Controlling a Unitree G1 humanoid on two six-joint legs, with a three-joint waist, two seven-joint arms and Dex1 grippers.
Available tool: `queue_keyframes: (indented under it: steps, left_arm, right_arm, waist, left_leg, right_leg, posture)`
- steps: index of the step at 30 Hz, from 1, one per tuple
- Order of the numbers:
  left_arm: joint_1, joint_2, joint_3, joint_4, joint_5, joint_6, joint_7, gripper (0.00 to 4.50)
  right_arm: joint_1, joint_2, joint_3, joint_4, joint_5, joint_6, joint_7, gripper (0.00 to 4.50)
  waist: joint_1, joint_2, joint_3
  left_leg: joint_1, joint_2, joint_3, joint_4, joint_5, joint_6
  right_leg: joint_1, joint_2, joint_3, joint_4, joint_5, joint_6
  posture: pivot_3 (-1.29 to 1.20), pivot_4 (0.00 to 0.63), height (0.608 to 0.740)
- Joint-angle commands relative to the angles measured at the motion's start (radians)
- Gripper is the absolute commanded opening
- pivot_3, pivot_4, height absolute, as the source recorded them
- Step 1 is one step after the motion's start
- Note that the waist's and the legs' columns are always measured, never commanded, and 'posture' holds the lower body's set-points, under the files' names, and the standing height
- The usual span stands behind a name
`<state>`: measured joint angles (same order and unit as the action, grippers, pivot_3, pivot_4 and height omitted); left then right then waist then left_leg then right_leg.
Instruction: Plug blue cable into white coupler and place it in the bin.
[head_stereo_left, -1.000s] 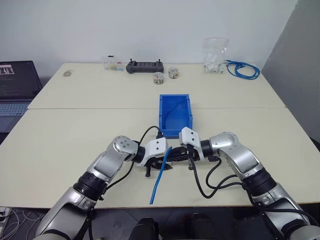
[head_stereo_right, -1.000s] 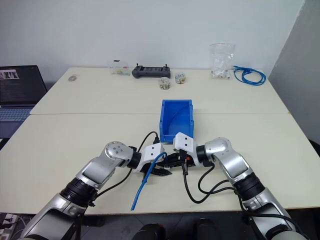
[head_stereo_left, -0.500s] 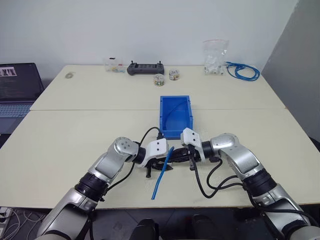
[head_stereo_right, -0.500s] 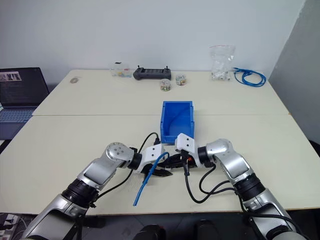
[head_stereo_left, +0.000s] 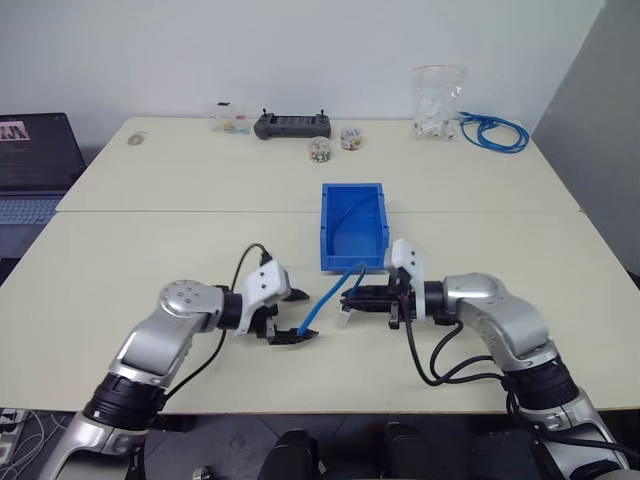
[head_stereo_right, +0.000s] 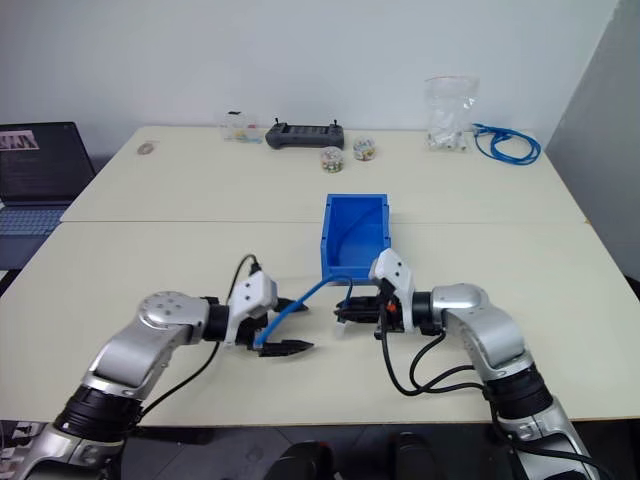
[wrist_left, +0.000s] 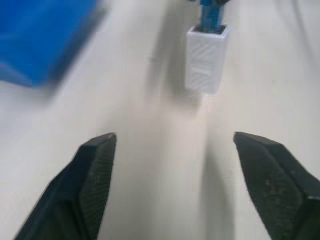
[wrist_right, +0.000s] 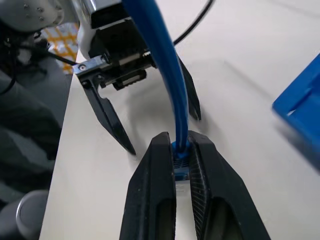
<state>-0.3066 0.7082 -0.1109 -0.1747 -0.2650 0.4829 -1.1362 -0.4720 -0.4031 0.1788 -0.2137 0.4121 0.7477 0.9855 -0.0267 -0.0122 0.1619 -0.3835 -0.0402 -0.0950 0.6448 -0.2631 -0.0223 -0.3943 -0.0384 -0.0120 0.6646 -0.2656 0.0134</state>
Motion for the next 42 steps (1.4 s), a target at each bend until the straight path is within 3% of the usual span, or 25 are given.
queue_keyframes:
  steps: [1, 5, 9, 11, 16, 23, 28, 32, 42]
  left_arm:
    - [0.033, 0.025, 0.098, -0.142, -0.068, 0.055, 0.053, 4.5]
    - [0.044, 0.026, 0.095, -0.184, -0.077, 0.069, 0.076, 4.5]
    - [0.043, 0.023, 0.084, -0.172, -0.06, 0.034, 0.09, 4.5]
    - [0.038, 0.021, 0.076, -0.161, -0.054, 0.013, 0.092, 4.5]
    - [0.026, 0.008, 0.058, -0.131, -0.038, -0.035, 0.1, 4.5]
    - [0.024, -0.006, 0.048, -0.111, -0.033, -0.062, 0.126, 4.5]
    - [0.008, -0.022, 0.083, -0.072, -0.039, -0.066, 0.167, 4.5]
    - [-0.019, -0.03, 0.14, -0.025, -0.029, -0.067, 0.243, 4.5]
    - [-0.001, -0.008, 0.26, -0.062, -0.067, 0.016, 0.344, 4.5]
  right_arm:
    - [-0.146, 0.007, -0.147, 0.012, 0.121, 0.15, -0.076, 0.1]
    - [-0.324, 0.017, -0.161, 0.204, 0.122, 0.213, -0.107, 0.1]
    - [-0.552, 0.031, -0.079, 0.545, 0.004, 0.156, -0.107, 0.1]
    - [-0.66, 0.044, -0.004, 0.724, -0.073, 0.081, -0.061, 0.8]
    - [-0.844, 0.1, 0.131, 1.07, -0.263, -0.193, 0.019, 1.82]
    - [-0.941, 0.124, 0.113, 1.213, -0.338, -0.365, 0.074, 3.31]
    - [-0.912, 0.059, 0.033, 1.102, -0.304, -0.384, 0.098, 4.46]
    - [-0.773, -0.028, -0.049, 0.809, -0.224, -0.304, 0.138, 4.46]
    - [-0.115, -0.249, -0.238, -0.035, -0.011, 0.048, 0.057, 4.46]
  waist:
    - [0.0, 0.0, 0.003]
    - [-0.002, 0.001, 0.006]
    - [-0.006, 0.002, 0.007]
    - [-0.006, 0.002, 0.008]
    - [-0.007, 0.002, 0.008]
    - [-0.005, 0.002, 0.008]
    - [-0.003, 0.002, 0.008]
    - [0.0, 0.002, 0.008]
    - [0.003, 0.002, 0.008]
  left_leg:
    - [0.0, 0.0, 0.0, 0.0, 0.0, 0.0]
    - [0.001, 0.0, 0.001, 0.0, 0.0, 0.0]
    - [0.001, 0.001, 0.001, -0.002, 0.0, 0.0]
    - [0.001, 0.001, 0.004, -0.002, 0.0, 0.0]
    - [0.0, 0.001, 0.009, -0.002, 0.0, 0.0]
    - [-0.015, 0.0, 0.01, 0.0, 0.003, -0.004]
    - [-0.015, 0.0, 0.009, 0.0, 0.003, -0.004]
    - [-0.015, 0.0, 0.007, 0.001, 0.001, -0.002]
    - [-0.016, 0.0, 0.006, 0.001, 0.0, 0.0]
  right_leg:
    - [0.0, 0.0, 0.0, 0.0, 0.0, 0.0]
    - [0.0, 0.0, 0.0, 0.0, 0.001, 0.0]
    - [0.0, 0.001, 0.0, 0.001, 0.001, -0.001]
    - [-0.002, 0.001, 0.002, 0.001, 0.001, -0.002]
    - [-0.006, 0.001, 0.004, 0.002, 0.001, -0.002]
    - [-0.017, -0.001, 0.005, 0.001, 0.002, -0.001]
    - [-0.017, -0.001, 0.004, 0.001, 0.002, -0.001]
    - [-0.017, -0.001, 0.003, 0.002, 0.002, -0.001]
    - [-0.016, -0.001, 0.002, 0.001, 0.002, -0.001]
  posture:
    - [0.0, 0.15, 0.74]
    - [0.0, 0.15, 0.74]
    - [0.0, 0.15, 0.74]
    - [0.0, 0.15, 0.74]
    - [0.0, 0.15, 0.74]
    - [0.0, 0.15, 0.74]
    - [0.0, 0.15, 0.74]
    - [0.0, 0.15, 0.74]
    - [0.0, 0.15, 0.74]
